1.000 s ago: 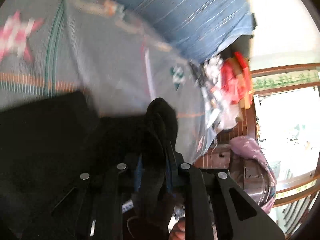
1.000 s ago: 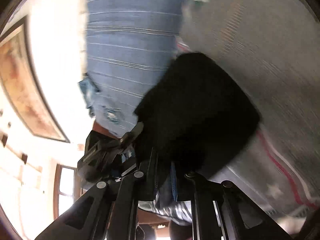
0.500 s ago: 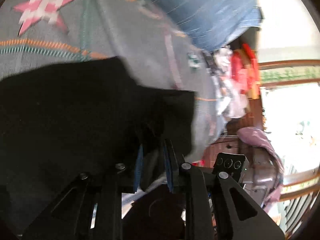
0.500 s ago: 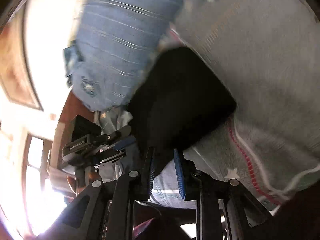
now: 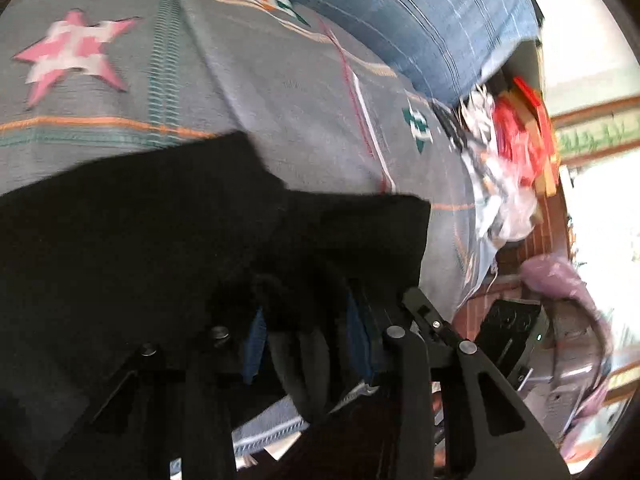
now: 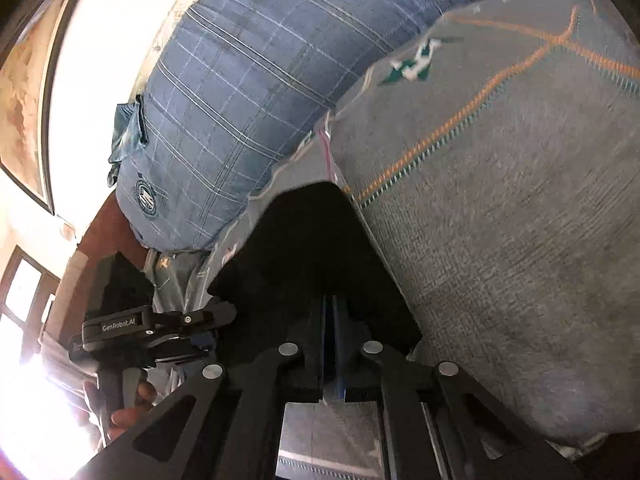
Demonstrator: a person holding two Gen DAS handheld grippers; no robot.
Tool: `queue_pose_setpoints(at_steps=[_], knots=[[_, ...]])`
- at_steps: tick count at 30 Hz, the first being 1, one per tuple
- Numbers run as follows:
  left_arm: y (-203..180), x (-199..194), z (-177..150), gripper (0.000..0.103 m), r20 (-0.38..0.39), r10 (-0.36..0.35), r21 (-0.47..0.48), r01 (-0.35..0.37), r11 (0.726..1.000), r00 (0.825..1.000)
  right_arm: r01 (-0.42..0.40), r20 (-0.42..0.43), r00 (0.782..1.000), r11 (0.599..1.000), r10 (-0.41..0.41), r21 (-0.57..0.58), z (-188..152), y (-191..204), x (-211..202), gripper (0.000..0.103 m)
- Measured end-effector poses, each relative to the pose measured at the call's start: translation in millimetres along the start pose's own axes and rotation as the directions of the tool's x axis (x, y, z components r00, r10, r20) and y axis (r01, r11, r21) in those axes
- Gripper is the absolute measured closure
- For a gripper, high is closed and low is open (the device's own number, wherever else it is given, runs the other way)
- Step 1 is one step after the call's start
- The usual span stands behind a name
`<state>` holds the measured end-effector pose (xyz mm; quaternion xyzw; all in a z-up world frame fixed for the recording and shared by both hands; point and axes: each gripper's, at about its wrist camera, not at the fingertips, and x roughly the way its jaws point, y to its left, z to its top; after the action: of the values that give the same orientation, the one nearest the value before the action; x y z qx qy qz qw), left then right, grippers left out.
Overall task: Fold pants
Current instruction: 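Lower the folded pants onto the sheet and open both grippers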
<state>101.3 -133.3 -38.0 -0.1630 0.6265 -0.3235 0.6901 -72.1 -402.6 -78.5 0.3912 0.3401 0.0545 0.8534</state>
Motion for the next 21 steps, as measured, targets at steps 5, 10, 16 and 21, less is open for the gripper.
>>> queue_pose_setpoints(at_steps=[5,10,16,21], knots=[[28.3,-48.8,-1.4,0.066,0.115,0.023,-0.035,-0.02,0.999,0.993,0.039,0.046,0.998,0.995,-0.035,-0.089,1.0,27.0,-15.3,0.086],[33.4,-49.2,-17.0,0.061,0.073,-0.093,-0.065,0.098,0.993,0.993,0.017,0.039,0.999,0.992,-0.012,-0.125,23.0,58.7,8.0,0.084],[-0.2,-1.5,-22.0,0.05,0.039,-0.016,-0.005,0.016,1.0,0.999,0.032,0.016,0.999,0.995,-0.03,-0.094,37.0,60.3,32.8,0.08],[-23.6,14.4,-22.0,0.056,0.131,0.158,0.081,-0.17,0.982,0.979,0.079,-0.053,0.995,0.99,-0.086,-0.12,38.0,43.1,56.5,0.087]])
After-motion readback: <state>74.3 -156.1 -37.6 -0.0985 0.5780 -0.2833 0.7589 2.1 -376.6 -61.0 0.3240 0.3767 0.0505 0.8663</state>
